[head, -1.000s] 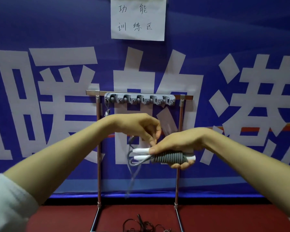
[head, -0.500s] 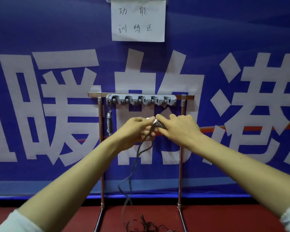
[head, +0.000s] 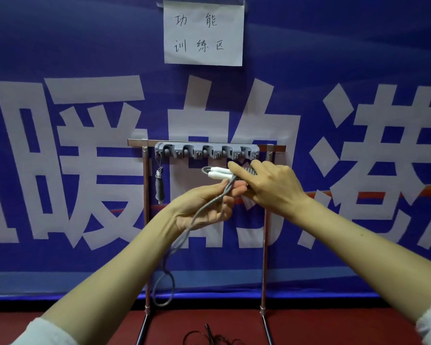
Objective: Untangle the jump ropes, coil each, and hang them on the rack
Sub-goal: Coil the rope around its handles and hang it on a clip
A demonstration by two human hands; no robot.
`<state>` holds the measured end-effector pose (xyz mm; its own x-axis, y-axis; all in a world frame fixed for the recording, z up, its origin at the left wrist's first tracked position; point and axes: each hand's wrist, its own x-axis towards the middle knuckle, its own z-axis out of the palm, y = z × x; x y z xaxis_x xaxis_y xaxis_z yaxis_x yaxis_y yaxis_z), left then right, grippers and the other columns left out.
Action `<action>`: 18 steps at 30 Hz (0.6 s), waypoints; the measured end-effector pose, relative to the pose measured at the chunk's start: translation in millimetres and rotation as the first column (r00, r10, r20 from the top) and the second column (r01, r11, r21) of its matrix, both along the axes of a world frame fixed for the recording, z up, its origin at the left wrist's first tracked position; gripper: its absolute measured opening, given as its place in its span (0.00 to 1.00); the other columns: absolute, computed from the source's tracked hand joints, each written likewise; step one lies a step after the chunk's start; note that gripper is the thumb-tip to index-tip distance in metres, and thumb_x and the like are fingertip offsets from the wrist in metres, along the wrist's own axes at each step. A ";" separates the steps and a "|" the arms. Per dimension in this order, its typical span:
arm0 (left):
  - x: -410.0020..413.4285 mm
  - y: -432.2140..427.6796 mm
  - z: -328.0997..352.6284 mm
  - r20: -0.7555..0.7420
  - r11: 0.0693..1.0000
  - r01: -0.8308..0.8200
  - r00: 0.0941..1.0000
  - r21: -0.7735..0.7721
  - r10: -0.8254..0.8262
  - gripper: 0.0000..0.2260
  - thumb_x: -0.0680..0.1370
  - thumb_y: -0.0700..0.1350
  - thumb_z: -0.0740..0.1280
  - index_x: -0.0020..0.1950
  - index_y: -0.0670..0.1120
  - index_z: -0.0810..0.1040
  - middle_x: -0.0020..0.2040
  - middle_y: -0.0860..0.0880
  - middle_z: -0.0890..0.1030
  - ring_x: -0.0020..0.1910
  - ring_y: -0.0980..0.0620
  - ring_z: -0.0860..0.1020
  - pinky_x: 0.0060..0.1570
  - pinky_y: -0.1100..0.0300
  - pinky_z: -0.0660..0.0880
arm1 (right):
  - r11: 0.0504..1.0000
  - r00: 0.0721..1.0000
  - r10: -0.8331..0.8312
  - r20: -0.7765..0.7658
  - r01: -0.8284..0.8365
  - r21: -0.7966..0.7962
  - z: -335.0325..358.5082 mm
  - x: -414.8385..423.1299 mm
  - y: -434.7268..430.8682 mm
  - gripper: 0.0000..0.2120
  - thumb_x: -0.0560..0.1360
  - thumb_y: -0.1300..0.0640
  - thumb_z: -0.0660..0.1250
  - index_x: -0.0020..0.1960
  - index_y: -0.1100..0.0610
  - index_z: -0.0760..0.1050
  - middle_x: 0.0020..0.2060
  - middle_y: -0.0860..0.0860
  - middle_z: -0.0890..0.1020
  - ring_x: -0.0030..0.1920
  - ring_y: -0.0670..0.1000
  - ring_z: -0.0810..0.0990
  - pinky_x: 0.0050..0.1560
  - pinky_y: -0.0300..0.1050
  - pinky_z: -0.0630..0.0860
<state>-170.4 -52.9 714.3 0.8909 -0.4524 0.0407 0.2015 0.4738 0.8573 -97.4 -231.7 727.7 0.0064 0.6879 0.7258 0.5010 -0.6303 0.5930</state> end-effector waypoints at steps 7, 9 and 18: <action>-6.4 -9.9 4.3 -0.043 0.987 -0.157 0.986 0.041 0.158 0.07 0.73 0.41 0.68 0.42 0.39 0.84 0.34 0.47 0.83 0.34 0.52 0.83 0.38 0.58 0.82 | 0.999 0.997 -0.023 -0.069 0.025 0.027 5.1 -0.6 -3.6 0.31 0.75 0.40 0.58 0.69 0.60 0.70 0.32 0.53 0.77 0.25 0.50 0.74 0.21 0.38 0.59; -8.7 -9.5 4.1 0.070 0.945 -0.286 0.958 0.159 0.278 0.06 0.75 0.40 0.68 0.46 0.39 0.82 0.33 0.48 0.80 0.28 0.57 0.78 0.29 0.65 0.78 | 0.995 0.984 -0.083 -0.157 0.092 0.047 2.8 -1.0 -4.6 0.35 0.73 0.38 0.59 0.71 0.62 0.67 0.34 0.53 0.79 0.27 0.51 0.77 0.21 0.40 0.64; 9.2 -5.6 -22.2 0.994 0.025 -1.000 0.004 0.007 -0.110 0.10 0.78 0.48 0.63 0.45 0.43 0.79 0.39 0.48 0.79 0.34 0.49 0.76 0.30 0.49 0.76 | 0.946 0.861 -0.324 -0.392 0.304 -0.115 -4.2 -7.5 3.4 0.33 0.79 0.34 0.46 0.79 0.46 0.45 0.54 0.51 0.78 0.48 0.51 0.80 0.37 0.43 0.69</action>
